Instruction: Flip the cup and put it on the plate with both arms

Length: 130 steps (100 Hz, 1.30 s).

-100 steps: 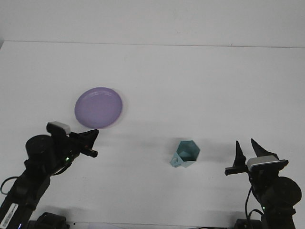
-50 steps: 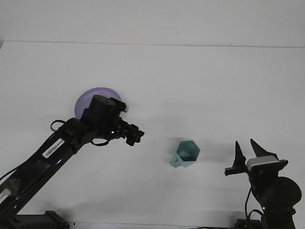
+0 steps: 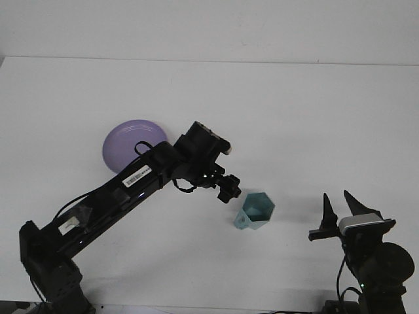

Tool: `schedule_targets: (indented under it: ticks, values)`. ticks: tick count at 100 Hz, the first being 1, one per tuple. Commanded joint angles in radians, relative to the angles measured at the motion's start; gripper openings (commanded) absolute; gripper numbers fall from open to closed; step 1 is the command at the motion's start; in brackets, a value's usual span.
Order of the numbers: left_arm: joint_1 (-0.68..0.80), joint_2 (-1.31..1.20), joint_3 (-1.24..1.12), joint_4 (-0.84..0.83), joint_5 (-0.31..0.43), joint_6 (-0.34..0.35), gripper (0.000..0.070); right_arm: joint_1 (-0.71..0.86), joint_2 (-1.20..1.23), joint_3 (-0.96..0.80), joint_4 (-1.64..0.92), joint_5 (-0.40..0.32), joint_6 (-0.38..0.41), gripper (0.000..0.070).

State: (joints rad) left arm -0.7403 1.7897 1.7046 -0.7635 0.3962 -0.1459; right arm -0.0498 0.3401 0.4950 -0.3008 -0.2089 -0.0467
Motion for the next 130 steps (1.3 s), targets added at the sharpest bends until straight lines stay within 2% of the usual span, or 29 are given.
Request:
schedule_targets:
  ticks: [1, 46, 54, 77, 92, 104, 107, 130]
  values:
    - [-0.021, 0.048, 0.029, -0.006, 0.004, -0.005, 0.0373, -0.002, 0.001, 0.009, 0.012, -0.001, 0.014, 0.0322]
    - [-0.093, 0.223, 0.077, 0.013, 0.004, -0.033, 0.0371, -0.001, 0.001, 0.009, 0.013, -0.001, 0.021, 0.0322]
    - [-0.100, 0.257, 0.091, 0.019, 0.004, -0.057, 0.0371, -0.001, 0.001, 0.009, 0.012, -0.001, 0.021, 0.0322]
    - [-0.118, 0.315, 0.129, 0.037, 0.004, -0.058, 0.0363, -0.001, 0.001, 0.009, 0.011, -0.001, 0.021, 0.0322]
    - [-0.120, 0.330, 0.132, 0.044, 0.004, -0.057, 0.0254, -0.001, 0.001, 0.009, 0.009, -0.001, 0.021, 0.0322]
    - [-0.121, 0.330, 0.132, 0.048, 0.004, -0.048, 0.0000, -0.001, 0.001, 0.009, 0.009, -0.001, 0.021, 0.0322]
    - [-0.122, 0.330, 0.132, 0.047, 0.004, -0.048, 0.0016, -0.001, 0.001, 0.009, 0.010, -0.001, 0.021, 0.0322]
    - [-0.124, 0.330, 0.138, 0.042, -0.011, -0.040, 0.0015, -0.001, 0.001, 0.009, 0.008, -0.001, 0.021, 0.0322]
